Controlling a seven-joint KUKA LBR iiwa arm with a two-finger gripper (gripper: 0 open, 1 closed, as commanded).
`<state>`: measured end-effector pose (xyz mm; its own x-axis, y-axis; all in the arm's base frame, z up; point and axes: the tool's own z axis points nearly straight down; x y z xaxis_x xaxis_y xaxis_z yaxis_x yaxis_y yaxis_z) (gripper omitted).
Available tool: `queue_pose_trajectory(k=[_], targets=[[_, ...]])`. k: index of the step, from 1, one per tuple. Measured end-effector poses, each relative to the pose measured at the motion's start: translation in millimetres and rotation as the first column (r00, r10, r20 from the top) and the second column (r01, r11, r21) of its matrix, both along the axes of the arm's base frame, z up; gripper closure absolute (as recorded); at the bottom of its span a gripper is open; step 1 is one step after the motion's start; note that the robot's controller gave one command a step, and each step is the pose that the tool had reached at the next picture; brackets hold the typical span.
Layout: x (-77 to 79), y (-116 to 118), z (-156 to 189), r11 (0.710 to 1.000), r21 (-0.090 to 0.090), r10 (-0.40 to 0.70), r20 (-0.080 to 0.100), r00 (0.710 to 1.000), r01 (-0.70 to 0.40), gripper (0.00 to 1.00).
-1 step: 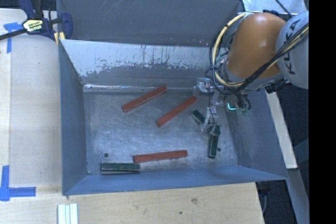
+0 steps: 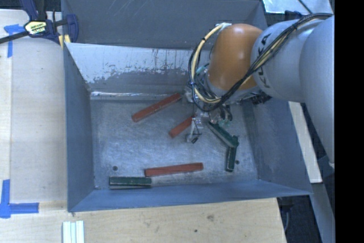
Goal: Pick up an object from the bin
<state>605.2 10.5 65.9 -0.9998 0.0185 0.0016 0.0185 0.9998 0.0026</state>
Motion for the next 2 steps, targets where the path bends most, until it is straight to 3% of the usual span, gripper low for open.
queue_pose_trajectory(k=[2], targets=[[2.4,-1.2,2.0,1.0,-0.003,0.001,0.006,1.0,-0.001,0.0]])
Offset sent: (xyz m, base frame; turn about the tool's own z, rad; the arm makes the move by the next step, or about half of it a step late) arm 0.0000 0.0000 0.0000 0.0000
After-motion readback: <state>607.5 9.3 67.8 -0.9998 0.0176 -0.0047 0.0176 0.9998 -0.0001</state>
